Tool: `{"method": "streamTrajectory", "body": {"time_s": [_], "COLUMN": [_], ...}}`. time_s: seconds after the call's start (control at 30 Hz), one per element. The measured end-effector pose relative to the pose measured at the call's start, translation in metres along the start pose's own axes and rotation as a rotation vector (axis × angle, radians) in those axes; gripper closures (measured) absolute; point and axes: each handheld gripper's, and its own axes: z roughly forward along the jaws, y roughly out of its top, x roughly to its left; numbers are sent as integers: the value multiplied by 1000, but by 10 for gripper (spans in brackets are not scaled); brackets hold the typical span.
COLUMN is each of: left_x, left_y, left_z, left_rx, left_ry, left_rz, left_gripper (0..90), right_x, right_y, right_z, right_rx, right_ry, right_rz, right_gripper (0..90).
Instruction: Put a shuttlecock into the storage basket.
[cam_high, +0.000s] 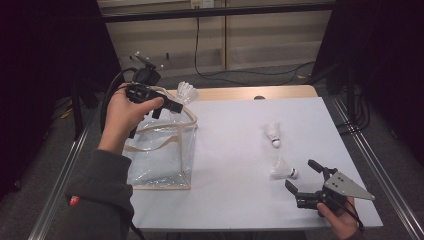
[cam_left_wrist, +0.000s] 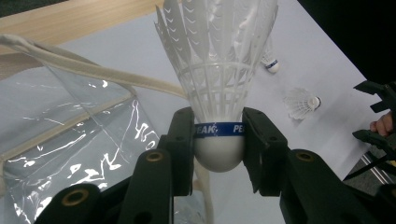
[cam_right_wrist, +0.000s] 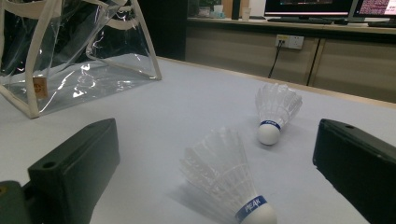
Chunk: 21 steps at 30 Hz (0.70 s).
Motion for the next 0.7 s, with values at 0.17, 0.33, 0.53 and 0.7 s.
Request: {"method": "streamTrajectory", "body": {"time_s": [0.17,0.33,0.53,0.7], "left_x": [4,8,12,13], "left_y": [-1,-2,-4,-5], "left_z": [0,-1,-2,-2], "left_rx": [2,2,-6,-2], "left_ry": [2,12,23,25], "left_rz": [-7,-18,-34,-34], "left_gripper": [659,659,659,659], "right_x": [0,0,0,1], "right_y": [0,0,0,0], "right_z": [0,0,0,0], "right_rx": [3,5,3,2], "right_ry": [-1,-2,0,-1], "right_rz": [4,2,0,3], "right_gripper": [6,5,6,7]}}
